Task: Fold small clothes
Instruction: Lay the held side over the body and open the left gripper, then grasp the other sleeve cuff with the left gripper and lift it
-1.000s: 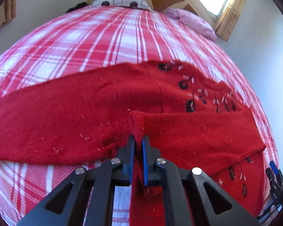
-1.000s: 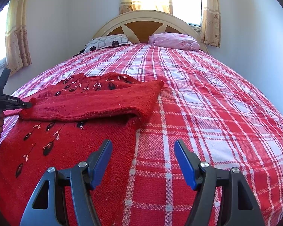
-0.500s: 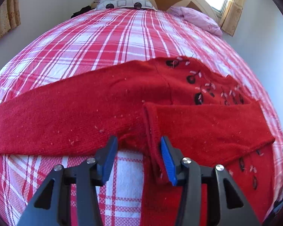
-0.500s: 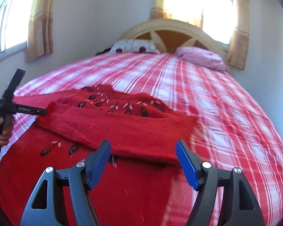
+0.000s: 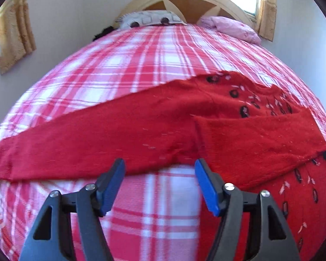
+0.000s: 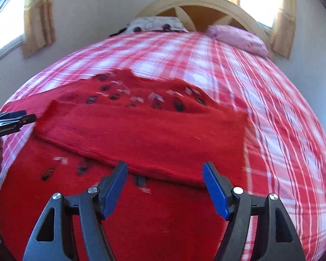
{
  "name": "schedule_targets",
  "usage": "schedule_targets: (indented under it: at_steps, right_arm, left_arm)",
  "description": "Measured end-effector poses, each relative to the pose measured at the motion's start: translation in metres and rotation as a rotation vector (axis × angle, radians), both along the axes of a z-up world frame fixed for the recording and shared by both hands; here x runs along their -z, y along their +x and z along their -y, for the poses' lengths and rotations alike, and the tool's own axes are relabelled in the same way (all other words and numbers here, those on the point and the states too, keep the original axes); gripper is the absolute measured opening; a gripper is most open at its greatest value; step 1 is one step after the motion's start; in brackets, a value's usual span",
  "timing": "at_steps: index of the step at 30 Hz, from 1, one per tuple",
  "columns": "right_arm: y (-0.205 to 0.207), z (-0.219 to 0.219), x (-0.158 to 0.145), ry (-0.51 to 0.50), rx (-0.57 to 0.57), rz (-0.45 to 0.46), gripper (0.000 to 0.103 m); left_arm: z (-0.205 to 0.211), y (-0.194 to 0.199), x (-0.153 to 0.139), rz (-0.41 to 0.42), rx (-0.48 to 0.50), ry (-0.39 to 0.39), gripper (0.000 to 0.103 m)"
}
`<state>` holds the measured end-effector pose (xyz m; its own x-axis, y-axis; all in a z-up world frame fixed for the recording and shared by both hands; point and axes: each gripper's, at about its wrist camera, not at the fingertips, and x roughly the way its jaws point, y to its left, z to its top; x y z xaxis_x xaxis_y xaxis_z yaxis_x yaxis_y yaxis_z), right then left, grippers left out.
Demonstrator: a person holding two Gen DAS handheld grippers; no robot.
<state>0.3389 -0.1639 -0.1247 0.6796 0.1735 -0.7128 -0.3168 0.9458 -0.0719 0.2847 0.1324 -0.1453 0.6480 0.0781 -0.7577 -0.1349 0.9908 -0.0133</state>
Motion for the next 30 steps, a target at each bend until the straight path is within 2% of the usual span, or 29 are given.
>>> schedule_targets:
  at_steps: [5, 11, 15, 17, 21, 24, 27, 28, 30]
  right_arm:
    - [-0.022, -0.042, -0.01, 0.033, -0.113, 0.031, 0.072]
    - [-0.034, -0.087, 0.006, 0.009, -0.216, 0.017, 0.072]
    - [-0.032, -0.1, 0.023, -0.019, -0.227, -0.008, 0.072]
    - [-0.032, -0.104, 0.03, -0.024, -0.233, -0.017, 0.072]
    - [-0.032, -0.107, 0.04, -0.046, -0.238, -0.03, 0.072]
    - [-0.03, -0.103, 0.04, -0.021, -0.232, -0.046, 0.072]
    - [-0.027, -0.101, 0.043, -0.008, -0.222, -0.061, 0.072]
    - [-0.027, -0.1, 0.043, -0.004, -0.221, -0.063, 0.072]
    - [-0.028, -0.101, 0.043, -0.004, -0.219, -0.063, 0.072]
  left_arm:
    - [-0.052, -0.013, 0.002, -0.025, -0.115, 0.021, 0.073]
    - [-0.14, -0.044, -0.002, -0.02, -0.348, 0.028, 0.073]
    - [-0.206, -0.068, 0.0, -0.018, -0.523, -0.063, 0.073]
    - [-0.236, -0.079, 0.006, -0.016, -0.595, -0.158, 0.072]
    - [-0.259, -0.088, 0.018, 0.004, -0.649, -0.307, 0.071]
    - [-0.259, -0.087, 0.019, 0.051, -0.651, -0.361, 0.071]
    - [-0.261, -0.079, 0.022, 0.072, -0.673, -0.376, 0.063]
    - [-0.263, -0.078, 0.022, 0.076, -0.679, -0.378, 0.056]
    - [-0.275, -0.075, 0.022, 0.085, -0.699, -0.391, 0.033]
